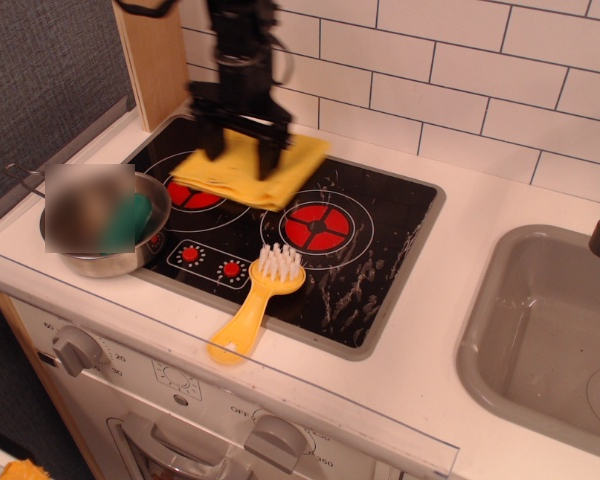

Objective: Move the yellow towel behind the pot with the pickle

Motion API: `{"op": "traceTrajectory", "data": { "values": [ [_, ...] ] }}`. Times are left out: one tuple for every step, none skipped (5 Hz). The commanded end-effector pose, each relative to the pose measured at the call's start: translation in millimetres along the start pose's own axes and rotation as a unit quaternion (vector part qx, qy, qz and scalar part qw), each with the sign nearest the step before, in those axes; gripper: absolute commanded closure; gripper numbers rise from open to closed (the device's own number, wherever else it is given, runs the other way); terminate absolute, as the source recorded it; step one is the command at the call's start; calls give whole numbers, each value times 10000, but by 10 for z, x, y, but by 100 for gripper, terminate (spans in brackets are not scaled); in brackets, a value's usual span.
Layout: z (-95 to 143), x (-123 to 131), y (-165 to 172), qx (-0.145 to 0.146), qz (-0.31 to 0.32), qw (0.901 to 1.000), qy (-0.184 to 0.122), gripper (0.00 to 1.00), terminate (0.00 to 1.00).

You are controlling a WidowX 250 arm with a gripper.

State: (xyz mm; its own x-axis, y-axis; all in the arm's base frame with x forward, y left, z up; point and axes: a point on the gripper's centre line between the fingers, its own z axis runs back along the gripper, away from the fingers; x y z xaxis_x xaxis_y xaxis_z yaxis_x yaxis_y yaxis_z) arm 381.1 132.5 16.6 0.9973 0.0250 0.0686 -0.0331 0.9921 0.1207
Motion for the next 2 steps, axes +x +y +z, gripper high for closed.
{"op": "traceTrajectory", "data": {
  "values": [
    [65, 88, 377, 33, 103, 9997, -236, 0, 0],
    [34, 76, 376, -364, 69, 9989, -274, 0, 0]
  ]
}}
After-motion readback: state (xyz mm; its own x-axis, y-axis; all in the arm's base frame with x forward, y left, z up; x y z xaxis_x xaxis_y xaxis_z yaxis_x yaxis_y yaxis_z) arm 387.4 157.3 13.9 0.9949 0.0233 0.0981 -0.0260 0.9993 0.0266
